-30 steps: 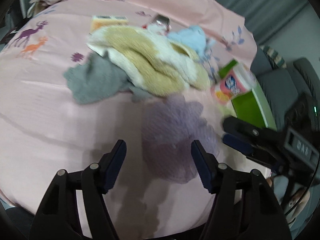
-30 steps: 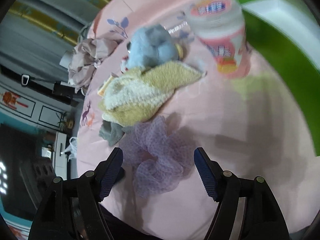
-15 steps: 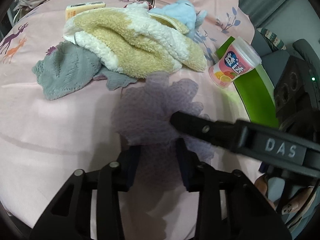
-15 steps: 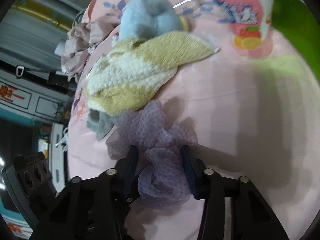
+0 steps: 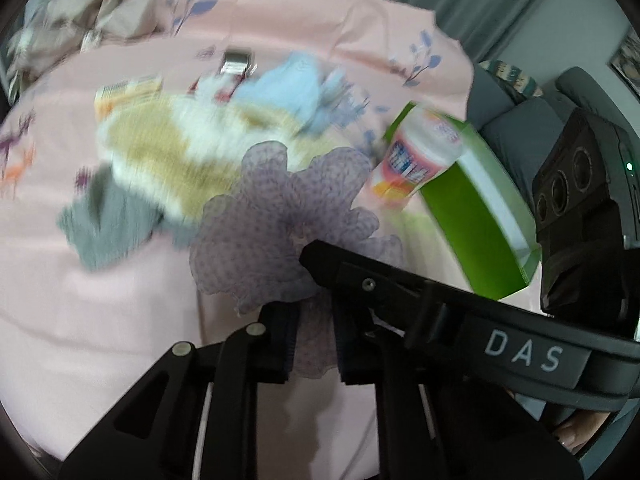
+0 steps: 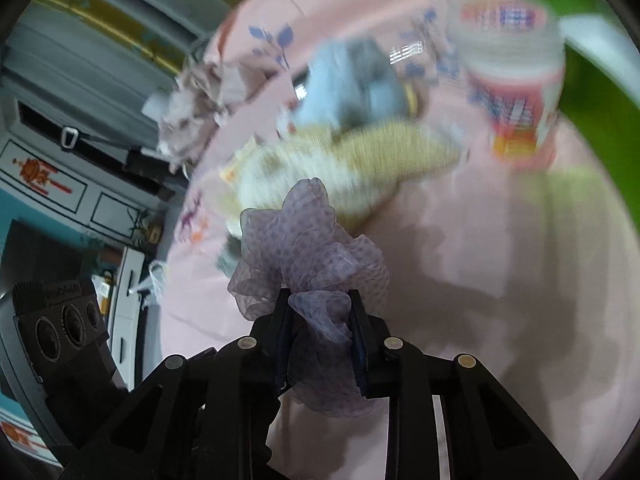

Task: Organize soft objects
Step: 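Carry the bath puff with the right gripper into the green box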

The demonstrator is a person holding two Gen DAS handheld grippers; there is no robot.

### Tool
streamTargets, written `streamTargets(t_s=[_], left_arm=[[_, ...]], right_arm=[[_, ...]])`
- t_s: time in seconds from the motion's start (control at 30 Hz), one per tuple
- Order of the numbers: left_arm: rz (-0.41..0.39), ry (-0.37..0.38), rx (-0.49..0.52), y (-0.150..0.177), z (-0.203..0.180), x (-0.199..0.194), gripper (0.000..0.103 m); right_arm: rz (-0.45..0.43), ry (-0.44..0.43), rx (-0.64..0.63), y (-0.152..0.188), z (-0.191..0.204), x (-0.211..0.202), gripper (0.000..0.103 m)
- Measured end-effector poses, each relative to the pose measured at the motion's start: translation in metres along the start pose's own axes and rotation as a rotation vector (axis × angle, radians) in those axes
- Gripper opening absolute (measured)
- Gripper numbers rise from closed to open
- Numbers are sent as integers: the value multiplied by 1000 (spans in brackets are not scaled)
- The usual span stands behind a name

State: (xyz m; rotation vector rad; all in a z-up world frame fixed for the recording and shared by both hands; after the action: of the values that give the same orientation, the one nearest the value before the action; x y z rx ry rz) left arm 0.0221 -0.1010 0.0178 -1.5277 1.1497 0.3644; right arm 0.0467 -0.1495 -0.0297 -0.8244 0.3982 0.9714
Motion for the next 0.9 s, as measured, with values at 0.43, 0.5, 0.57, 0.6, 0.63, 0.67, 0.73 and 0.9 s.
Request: streamTargets(t_s=[0.43,0.5,0.57,0.6,0.63,0.67,0.73,0.9], left_arm=[[-218,-9,147,-88,-58,-45,12],[-245,-1,164,-96,-68,-49,12],[-265,17,186,-104,-79,-51,12],[-269,28,199,-107,-86,-49,12],[-270,38,208,-109,-91,-48,12],[-271,53,223,-111,-99,-46,12],[-272,80,255,-112,-113,-39,12],[-251,124,314,-114,-147,-18,12]], right_arm=[[-227,-38,-107,-83,33,-89,28],[-260,-34,-120,-92,33,-102,28],[-297,-15,-131,-101,32,-113,28],[-324,-1,-131,-103,29,-118,28],[-345,8,-126,-105,25,-124,28],[-364,17,-119,-106,20,-130,29],[-400,43,-99,-107,8,-142,28],[-475,120,-56,-108,-21,-163,29]])
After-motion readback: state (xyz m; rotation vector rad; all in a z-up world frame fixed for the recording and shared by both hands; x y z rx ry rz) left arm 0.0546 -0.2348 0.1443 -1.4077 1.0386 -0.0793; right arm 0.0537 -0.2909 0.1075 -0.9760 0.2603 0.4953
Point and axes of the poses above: each gripper's, at about its wrist camera, not at the fingertips, and x roughly the way its jaws point, z to its left, y to its underside, the point moved 8 cm from there along x, roughly the way its jaws point, and after that the axes turned 5 degrees about x, right-handed, at the moved point
